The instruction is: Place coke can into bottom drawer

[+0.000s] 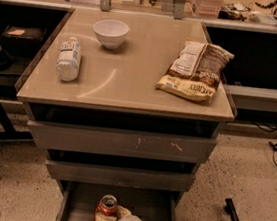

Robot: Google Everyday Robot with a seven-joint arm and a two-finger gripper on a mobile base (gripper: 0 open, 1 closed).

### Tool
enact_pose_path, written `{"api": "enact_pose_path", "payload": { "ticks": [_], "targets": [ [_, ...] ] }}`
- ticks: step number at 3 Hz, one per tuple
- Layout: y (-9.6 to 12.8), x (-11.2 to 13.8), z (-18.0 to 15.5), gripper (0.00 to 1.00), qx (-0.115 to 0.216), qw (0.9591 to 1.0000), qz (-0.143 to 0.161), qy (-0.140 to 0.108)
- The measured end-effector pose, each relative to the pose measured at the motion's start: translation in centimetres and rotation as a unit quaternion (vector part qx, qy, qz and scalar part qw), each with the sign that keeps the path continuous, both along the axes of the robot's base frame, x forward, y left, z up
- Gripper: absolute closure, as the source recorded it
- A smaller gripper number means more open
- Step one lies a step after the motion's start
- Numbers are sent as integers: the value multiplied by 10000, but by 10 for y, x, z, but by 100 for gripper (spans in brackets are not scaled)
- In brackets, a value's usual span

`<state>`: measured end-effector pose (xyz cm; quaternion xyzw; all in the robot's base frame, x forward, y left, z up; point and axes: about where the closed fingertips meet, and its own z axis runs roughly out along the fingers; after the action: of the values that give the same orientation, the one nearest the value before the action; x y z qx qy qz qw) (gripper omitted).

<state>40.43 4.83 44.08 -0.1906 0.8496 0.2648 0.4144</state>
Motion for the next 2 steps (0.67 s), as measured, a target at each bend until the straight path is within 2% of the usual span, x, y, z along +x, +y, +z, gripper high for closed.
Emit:
{"api": "enact_pose_path", "payload": {
  "ticks": [1, 2],
  "targets": [
    [3, -7, -60, 100, 237, 9983, -365, 389],
    [17, -23, -75, 100, 432, 9966, -350, 613]
  ]
}}
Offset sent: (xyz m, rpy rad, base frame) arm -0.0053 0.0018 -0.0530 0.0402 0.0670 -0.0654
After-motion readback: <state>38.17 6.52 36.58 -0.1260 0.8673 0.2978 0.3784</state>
